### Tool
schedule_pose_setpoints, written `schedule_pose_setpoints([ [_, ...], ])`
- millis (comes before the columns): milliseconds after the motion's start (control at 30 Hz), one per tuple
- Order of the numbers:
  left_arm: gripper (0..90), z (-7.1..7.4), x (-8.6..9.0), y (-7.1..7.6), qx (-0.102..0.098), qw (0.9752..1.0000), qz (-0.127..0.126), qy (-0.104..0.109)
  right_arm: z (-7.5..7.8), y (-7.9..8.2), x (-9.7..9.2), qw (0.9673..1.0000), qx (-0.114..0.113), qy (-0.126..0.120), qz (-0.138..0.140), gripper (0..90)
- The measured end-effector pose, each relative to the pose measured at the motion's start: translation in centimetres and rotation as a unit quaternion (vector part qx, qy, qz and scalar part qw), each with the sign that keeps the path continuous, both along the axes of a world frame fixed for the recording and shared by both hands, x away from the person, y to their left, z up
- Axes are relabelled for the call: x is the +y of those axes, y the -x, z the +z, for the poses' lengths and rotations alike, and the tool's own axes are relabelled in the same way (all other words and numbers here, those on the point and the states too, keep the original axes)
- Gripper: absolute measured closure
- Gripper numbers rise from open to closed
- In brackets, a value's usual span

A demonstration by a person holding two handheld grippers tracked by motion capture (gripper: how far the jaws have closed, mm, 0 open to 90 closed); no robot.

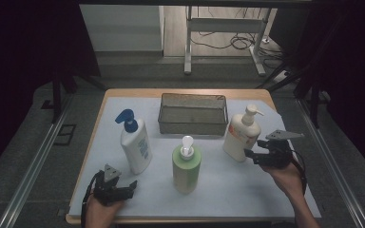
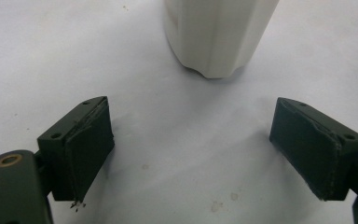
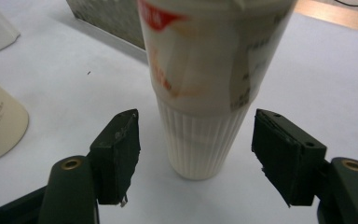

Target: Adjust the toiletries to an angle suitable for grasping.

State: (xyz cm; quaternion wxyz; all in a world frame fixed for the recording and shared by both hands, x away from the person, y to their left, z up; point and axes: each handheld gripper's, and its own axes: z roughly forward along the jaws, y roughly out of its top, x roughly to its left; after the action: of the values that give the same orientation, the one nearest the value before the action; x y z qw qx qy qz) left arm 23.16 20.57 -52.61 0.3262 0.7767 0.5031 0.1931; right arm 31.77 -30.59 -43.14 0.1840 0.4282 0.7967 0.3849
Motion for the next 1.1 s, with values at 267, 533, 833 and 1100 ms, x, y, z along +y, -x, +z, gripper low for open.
schedule_pose_setpoints([
  [267,13.0,0.0,0.0,0.0,0.000,1.0000,0.000,0.000,0.8,-1.3,0.8,1.0000,-0.008,0.002,0.003,29.5],
  [533,13.0,0.0,0.0,0.0,0.000,1.0000,0.000,0.000,1.1,-2.6,1.6,0.9998,-0.013,0.014,0.005,27.6],
  [833,13.0,0.0,0.0,0.0,0.000,1.0000,0.000,0.000,1.2,-3.7,2.5,0.9997,-0.009,0.019,0.012,28.9],
  [1100,13.0,0.0,0.0,0.0,0.000,1.0000,0.000,0.000,1.2,-4.3,2.6,0.9996,0.001,0.019,0.018,31.9],
])
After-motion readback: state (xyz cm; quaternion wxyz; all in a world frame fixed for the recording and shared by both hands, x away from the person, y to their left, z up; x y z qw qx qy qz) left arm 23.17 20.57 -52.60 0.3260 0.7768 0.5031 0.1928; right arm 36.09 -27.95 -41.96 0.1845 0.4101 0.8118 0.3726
